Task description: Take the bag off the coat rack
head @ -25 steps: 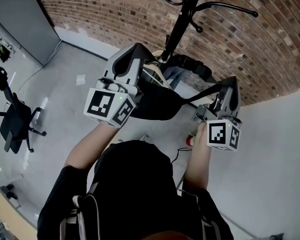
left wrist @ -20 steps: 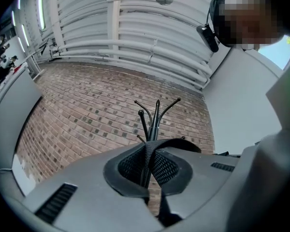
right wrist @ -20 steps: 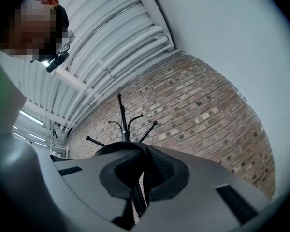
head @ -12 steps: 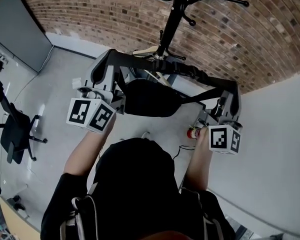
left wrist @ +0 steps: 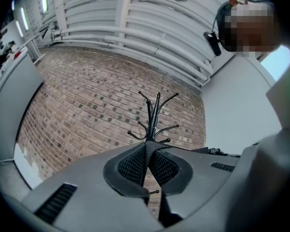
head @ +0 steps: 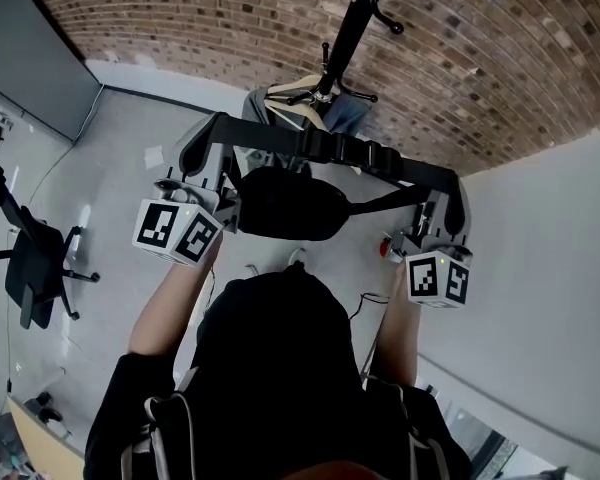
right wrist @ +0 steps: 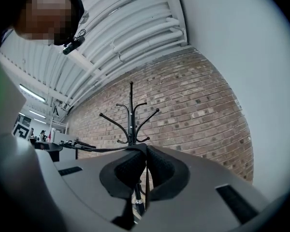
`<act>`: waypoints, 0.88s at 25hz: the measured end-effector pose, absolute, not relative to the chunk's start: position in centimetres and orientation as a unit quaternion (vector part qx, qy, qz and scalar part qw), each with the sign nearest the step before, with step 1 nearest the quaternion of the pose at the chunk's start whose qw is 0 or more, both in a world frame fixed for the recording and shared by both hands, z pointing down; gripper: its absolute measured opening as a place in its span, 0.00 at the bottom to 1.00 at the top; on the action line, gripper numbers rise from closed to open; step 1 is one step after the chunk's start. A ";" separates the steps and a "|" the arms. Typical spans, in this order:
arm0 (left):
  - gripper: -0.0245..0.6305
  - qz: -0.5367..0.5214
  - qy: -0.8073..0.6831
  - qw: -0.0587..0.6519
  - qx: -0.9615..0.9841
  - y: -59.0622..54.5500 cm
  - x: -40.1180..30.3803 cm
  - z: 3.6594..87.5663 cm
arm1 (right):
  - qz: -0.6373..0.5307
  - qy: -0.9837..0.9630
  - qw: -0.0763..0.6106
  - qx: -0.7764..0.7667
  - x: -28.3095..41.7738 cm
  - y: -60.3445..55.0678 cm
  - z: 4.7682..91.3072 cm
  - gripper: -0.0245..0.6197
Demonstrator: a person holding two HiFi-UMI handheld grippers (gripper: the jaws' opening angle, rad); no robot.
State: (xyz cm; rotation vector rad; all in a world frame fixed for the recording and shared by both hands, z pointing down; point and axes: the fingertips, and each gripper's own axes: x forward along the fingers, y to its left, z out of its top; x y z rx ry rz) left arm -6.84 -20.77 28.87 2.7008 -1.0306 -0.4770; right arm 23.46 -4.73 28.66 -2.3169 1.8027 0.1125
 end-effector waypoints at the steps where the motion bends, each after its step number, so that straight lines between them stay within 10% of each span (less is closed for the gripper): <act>1: 0.07 -0.158 -0.351 0.100 0.918 -20.6 -7.1 29.0 | 0.040 0.612 0.099 -0.783 23.1 -4.6 28.7 0.07; 22: 0.07 -0.174 -0.333 0.146 0.915 -20.7 -9.9 29.9 | 0.045 0.620 0.035 -0.782 19.0 -3.0 29.4 0.07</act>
